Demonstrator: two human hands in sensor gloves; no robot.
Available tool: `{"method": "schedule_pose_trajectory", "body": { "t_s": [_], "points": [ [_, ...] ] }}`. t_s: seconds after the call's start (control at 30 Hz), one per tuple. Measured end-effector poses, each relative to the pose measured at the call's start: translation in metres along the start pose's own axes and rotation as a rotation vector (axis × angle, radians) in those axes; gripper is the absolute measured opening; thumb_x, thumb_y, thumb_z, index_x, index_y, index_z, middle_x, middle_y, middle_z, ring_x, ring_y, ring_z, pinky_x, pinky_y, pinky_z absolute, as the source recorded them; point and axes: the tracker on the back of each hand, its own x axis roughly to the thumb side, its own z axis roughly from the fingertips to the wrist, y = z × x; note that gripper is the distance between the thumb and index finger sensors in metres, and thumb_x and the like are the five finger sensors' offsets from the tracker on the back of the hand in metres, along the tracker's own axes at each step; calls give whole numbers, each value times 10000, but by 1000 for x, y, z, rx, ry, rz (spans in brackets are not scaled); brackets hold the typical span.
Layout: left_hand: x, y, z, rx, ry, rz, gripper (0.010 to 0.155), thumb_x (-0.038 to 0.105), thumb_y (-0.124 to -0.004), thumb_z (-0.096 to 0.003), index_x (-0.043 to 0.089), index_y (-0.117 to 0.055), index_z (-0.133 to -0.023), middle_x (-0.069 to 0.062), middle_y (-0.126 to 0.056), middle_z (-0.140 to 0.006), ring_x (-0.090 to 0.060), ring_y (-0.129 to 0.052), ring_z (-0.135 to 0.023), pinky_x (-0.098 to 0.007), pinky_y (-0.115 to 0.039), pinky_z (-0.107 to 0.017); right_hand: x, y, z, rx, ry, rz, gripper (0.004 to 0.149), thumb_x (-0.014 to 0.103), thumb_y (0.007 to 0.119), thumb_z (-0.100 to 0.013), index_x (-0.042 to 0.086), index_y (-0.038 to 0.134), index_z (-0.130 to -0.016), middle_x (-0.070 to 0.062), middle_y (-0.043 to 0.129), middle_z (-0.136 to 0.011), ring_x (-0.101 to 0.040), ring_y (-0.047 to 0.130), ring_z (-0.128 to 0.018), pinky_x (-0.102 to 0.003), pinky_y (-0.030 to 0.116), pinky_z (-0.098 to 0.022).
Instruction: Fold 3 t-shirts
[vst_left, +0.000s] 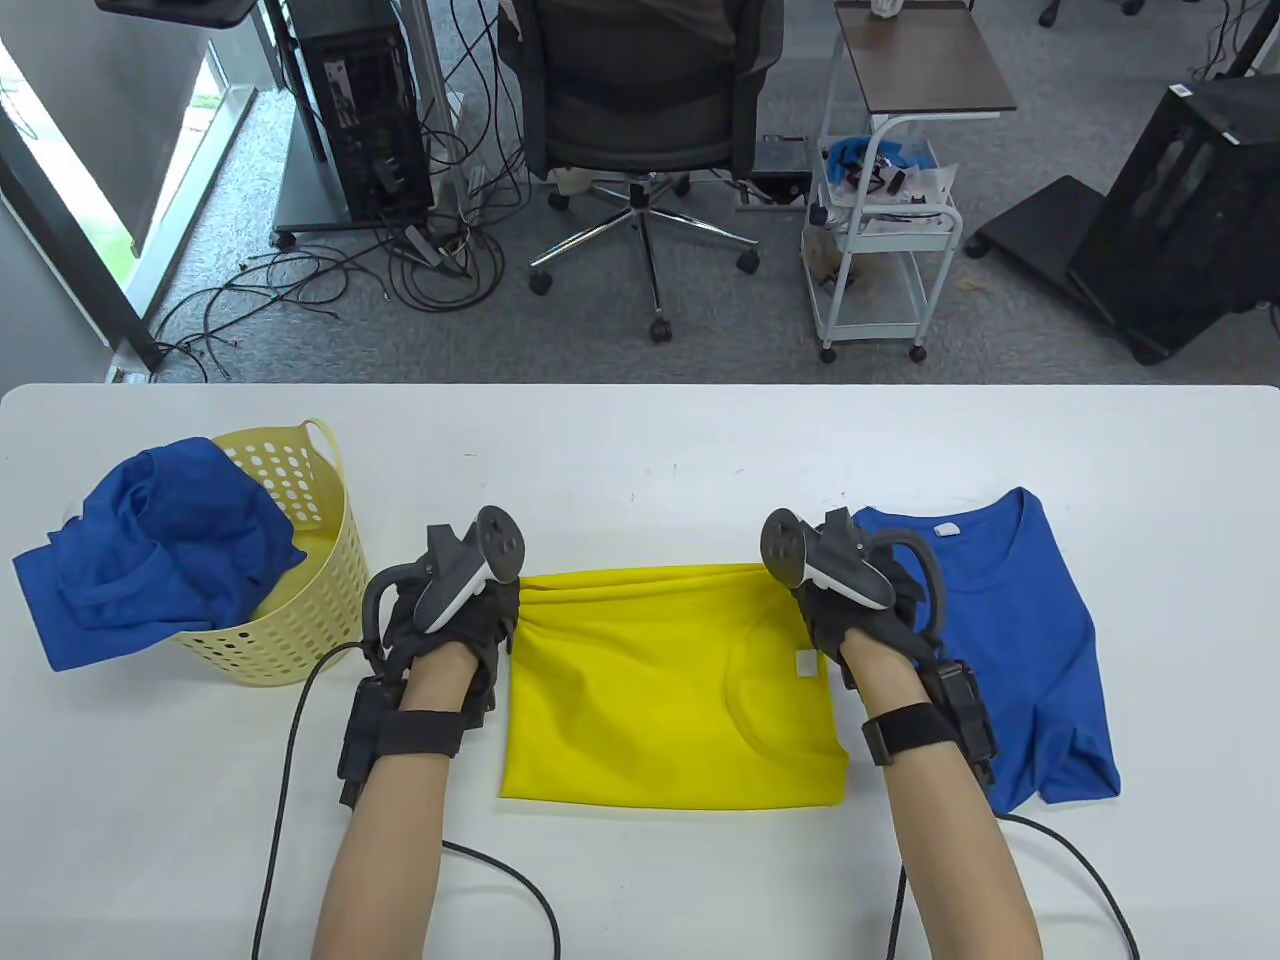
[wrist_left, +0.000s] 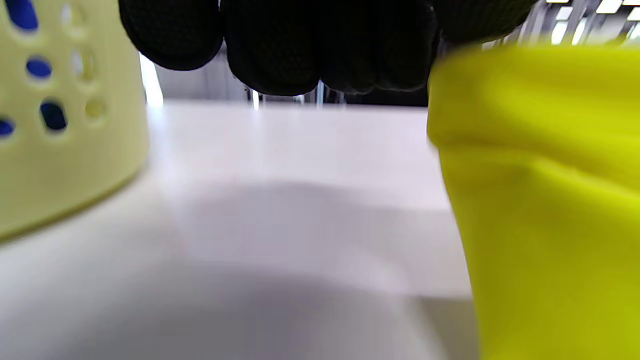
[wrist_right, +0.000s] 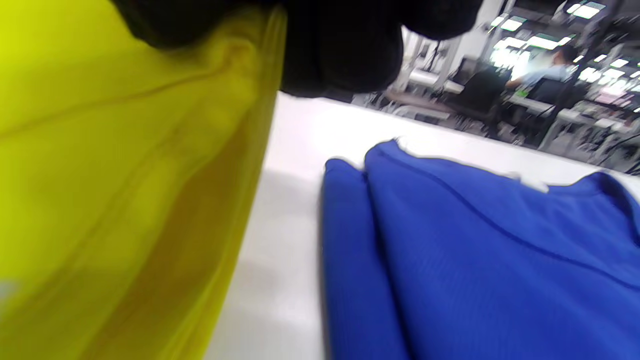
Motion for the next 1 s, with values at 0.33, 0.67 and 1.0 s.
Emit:
{"method": "schedule_pose_trajectory", "body": {
  "t_s": [0.33,0.67,1.0],
  "points": [
    [72,-49,69,-236,-555,-179,742,656,-618,-376,499,-354,-1052,120,-336,-1188,-283,-370,-1131,-587,-500,-792,-5,-8,32,-53,-31,-105,595,448,728,-426,172,682,-951,-128,730,-949,-365,763,-775,-546,580,-611],
    [49,-60,73,-396,-310,-255,761,694,-572,-390,501,-239,-1046,102,-321,-1191,-268,-421,-1122,-570,-550,-778,8,-4,95,-37,-134,-165,623,468,726,-430,176,653,-975,-139,719,-959,-388,749,-782,-568,568,-609],
    [56,-46,103,-387,-275,-136,754,714,-534,-377,364,-520,-1045,-9,-717,-958,-217,-842,-731,-437,-764,-564,56,26,116,21,-292,-123,681,523,706,-415,252,554,-1022,-160,634,-1029,-422,695,-843,-599,532,-637]
  ]
}}
